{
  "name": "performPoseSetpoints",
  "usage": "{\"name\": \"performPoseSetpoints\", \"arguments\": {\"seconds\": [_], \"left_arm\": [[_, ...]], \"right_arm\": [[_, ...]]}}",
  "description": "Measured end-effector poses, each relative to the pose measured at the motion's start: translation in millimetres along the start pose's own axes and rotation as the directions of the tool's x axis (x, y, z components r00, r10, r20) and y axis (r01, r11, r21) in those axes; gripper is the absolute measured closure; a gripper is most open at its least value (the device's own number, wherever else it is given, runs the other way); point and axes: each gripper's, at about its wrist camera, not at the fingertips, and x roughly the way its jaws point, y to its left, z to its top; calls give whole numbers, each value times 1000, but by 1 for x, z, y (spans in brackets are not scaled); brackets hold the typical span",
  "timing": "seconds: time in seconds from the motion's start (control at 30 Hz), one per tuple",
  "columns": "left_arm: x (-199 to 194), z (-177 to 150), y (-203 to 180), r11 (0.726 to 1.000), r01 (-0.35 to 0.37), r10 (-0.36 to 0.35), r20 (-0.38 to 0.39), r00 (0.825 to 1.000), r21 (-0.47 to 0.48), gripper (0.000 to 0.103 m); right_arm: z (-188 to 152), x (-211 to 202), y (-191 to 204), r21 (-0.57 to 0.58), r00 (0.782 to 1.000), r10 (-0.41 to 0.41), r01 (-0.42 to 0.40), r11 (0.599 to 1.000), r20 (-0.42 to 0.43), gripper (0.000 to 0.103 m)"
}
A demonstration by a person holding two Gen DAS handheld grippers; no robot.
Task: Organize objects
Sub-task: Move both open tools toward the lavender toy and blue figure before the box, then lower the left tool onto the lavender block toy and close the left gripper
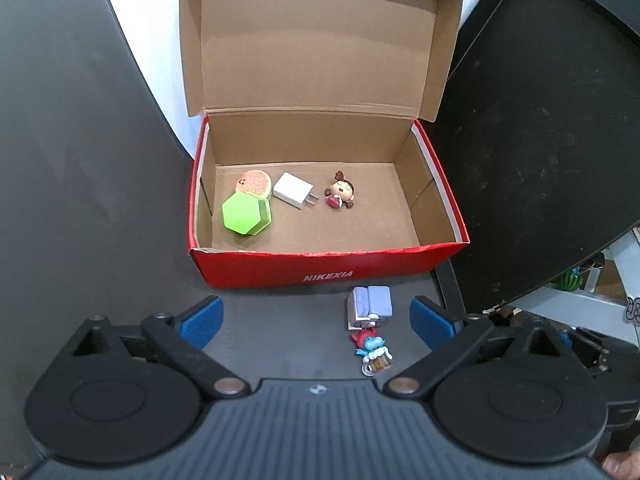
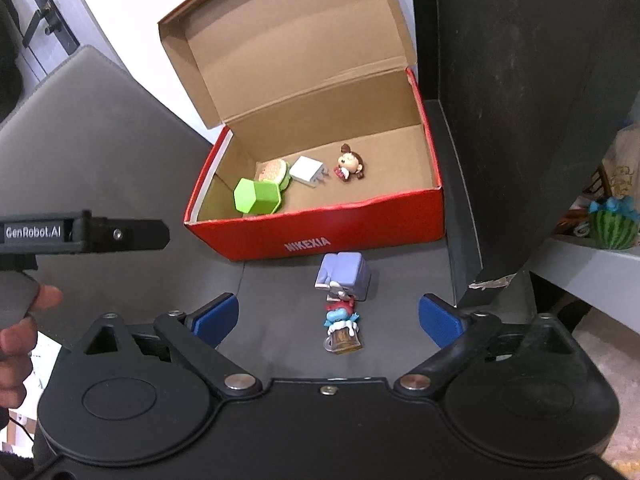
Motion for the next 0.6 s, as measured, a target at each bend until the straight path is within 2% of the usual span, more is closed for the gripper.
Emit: {"name": "performPoseSetpoints", "arguments": {"seconds": [0.13,0.27,0.33,0.43,0.6], "left_arm": [[8,1,1,1000,7,-7,-8,1000,6,3],[20,1,7,1000,3,-3,-23,1000,-1,8],[29,0,11,1000,16,-17,-45,999,-12,11],[42,-1,14,999,35,-37,-76,996,-28,14],[65,0,11,997,72,-76,-115,990,-34,19]], "right_arm": [[-1,13,-1,2,1000,12,-12,1000,-29,16],[-2,31,-4,13,998,16,-15,1000,-65,24],[-2,38,-5,23,996,8,-6,1000,-88,28],[-3,46,-3,23,995,11,-9,1000,-103,29],[-6,62,-4,34,989,6,-1,999,-146,41]]}}
